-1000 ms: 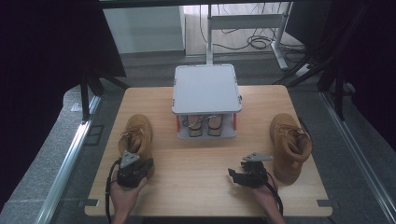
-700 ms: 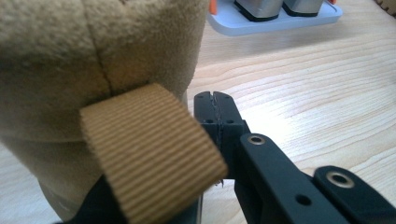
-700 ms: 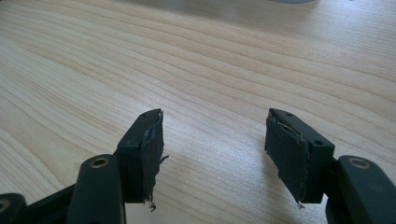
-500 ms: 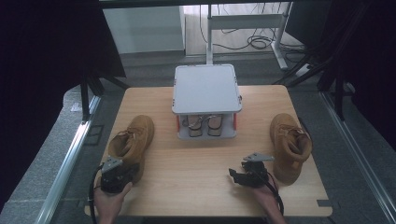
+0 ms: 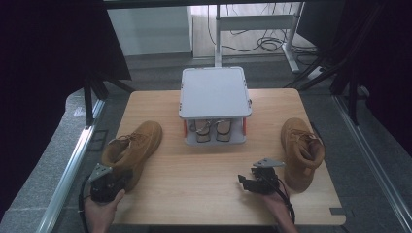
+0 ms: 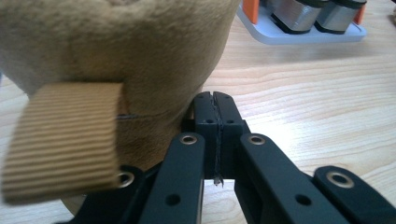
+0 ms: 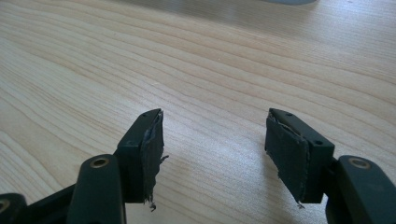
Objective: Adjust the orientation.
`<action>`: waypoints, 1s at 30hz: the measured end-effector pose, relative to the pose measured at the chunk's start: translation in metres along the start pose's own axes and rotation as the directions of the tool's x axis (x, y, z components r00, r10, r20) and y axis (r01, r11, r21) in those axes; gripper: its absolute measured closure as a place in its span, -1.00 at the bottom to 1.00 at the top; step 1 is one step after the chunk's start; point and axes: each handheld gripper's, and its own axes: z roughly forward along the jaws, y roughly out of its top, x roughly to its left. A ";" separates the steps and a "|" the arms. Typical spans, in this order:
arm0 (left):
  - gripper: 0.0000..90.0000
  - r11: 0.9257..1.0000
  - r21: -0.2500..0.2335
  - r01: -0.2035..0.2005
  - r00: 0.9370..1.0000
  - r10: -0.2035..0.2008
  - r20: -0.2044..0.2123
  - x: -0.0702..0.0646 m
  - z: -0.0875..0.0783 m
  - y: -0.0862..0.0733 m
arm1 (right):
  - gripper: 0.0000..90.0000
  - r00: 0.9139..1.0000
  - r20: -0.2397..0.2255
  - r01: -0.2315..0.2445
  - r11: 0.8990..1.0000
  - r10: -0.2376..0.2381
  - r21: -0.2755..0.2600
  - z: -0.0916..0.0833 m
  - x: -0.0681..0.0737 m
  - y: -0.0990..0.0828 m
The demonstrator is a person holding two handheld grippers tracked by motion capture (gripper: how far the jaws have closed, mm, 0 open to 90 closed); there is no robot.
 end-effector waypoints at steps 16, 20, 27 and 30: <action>1.00 0.999 -0.036 0.041 0.998 -0.042 -0.037 0.022 -0.010 0.002 | -0.16 1.000 0.008 0.004 1.000 -0.004 0.009 0.002 0.000 -0.001; 1.00 0.999 -0.027 0.036 0.999 -0.036 -0.017 0.021 -0.008 0.001 | -0.17 1.000 0.006 0.003 1.000 -0.003 0.012 0.003 0.001 -0.001; 0.99 0.999 -0.027 0.027 0.999 -0.028 -0.024 0.018 -0.008 0.001 | -0.16 1.000 0.007 0.004 1.000 -0.004 0.008 0.001 0.001 -0.001; 0.99 0.999 -0.032 0.028 0.999 -0.029 -0.022 0.018 -0.010 0.002 | -0.16 1.000 0.006 0.006 1.000 -0.006 0.004 0.001 0.000 -0.001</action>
